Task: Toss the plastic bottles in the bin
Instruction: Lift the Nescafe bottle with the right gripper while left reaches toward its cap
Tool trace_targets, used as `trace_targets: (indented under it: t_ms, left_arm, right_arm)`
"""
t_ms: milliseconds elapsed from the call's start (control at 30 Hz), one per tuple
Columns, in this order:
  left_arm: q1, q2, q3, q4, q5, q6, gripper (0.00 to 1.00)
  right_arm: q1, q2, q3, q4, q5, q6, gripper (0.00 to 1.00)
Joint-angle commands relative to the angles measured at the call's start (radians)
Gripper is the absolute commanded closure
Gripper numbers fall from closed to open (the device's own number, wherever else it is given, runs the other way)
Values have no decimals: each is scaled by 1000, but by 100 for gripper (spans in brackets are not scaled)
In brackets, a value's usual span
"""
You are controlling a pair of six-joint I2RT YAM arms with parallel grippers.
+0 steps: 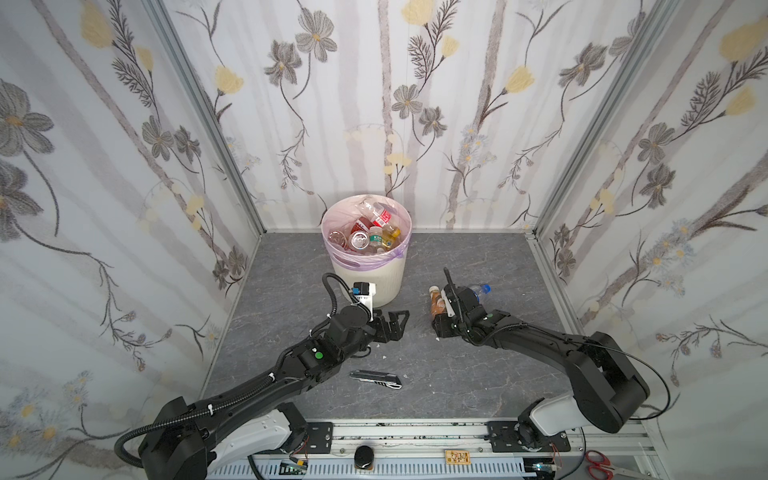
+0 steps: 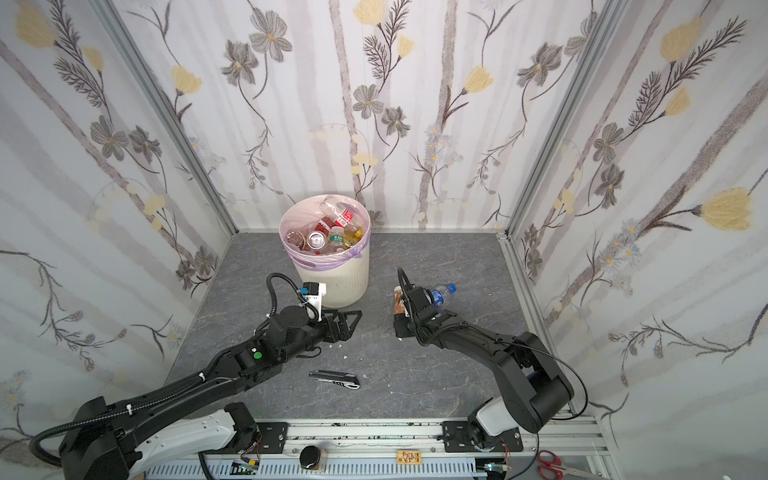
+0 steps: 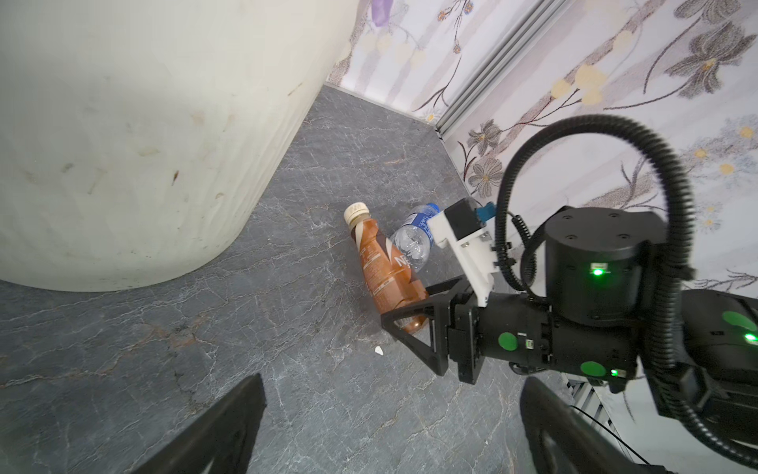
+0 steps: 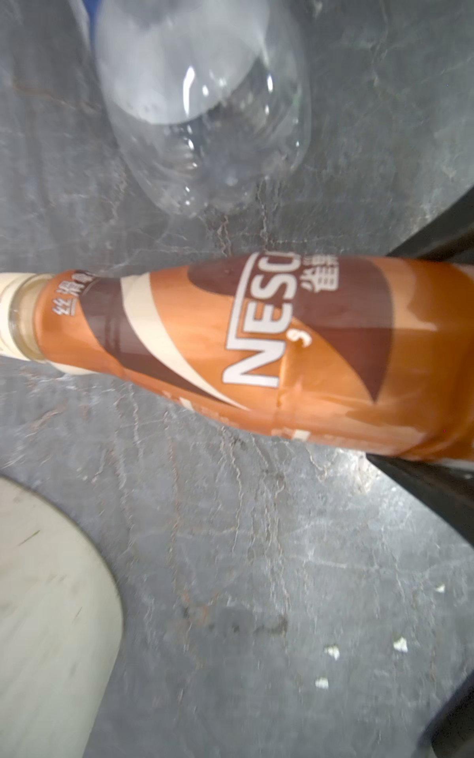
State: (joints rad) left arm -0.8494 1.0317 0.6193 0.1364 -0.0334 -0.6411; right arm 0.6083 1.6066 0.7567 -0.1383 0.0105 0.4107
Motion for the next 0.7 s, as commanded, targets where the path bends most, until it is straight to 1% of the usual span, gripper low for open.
trace_targets:
  t_ms: [0,133,300,400,533,667]
  left_arm:
    - [-1,21,37,21,-14,2,0]
    - [-3,79,135,8,-15,44,0]
    - [-6,198,342,-9,0,90,0]
    - [-9,348,515,-88,-20,119,0]
    - [-10,510,733,-173,-14,140,0]
    - [-12,624,865,-181,14,123,0]
  right_arm:
    - [1,-90,-29,6,38,-33,44]
    - [2,-218,-35,-5,53,-70,44]
    - [5,-372,-50,26,40,-93,46]
    - [7,-462,-62,67,45,-112,47]
    - [9,-525,-53,86,48,-133,47]
    - [10,-555,-42,78,44,-145,47]
